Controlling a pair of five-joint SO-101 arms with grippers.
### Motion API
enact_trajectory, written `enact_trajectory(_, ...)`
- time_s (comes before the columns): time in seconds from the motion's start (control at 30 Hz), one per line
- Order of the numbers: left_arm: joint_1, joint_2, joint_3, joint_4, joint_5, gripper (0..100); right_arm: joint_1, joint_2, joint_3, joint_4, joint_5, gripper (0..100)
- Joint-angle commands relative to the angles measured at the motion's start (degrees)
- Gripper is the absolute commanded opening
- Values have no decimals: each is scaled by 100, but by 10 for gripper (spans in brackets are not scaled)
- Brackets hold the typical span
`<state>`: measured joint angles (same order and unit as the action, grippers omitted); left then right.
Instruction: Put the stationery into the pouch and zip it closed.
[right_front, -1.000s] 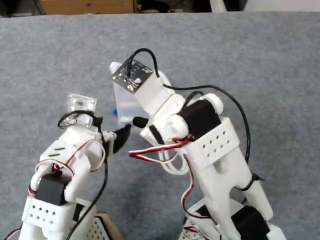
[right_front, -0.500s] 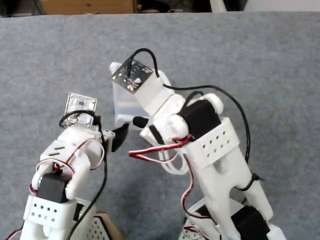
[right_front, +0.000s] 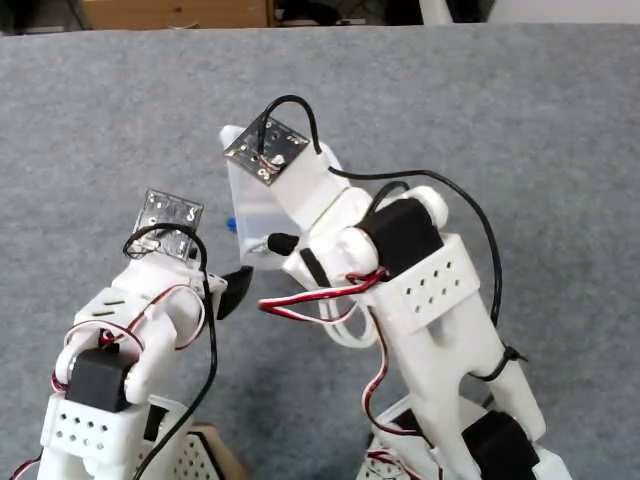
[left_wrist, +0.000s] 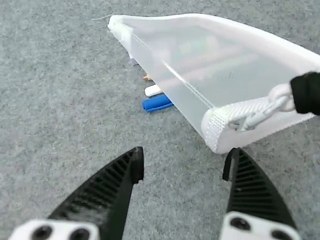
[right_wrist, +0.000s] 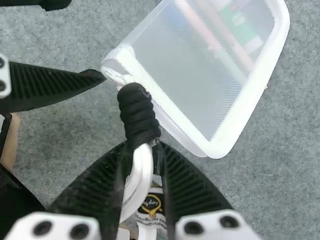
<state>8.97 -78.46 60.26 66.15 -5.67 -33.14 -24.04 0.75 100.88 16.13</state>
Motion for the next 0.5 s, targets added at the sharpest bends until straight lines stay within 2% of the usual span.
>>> enact_trajectory(0.0, -22, -44, -242, -141, -35, 289, 88, -4, -259, 26, -62, 12)
enact_trajectory(0.23, -31, 9, -215, -686, -35, 289, 88, -4, -259, 26, -70, 12)
enact_trajectory(0.47, -31, 9, 426, -1319, -35, 289, 88, -4, -277, 26, -70, 12)
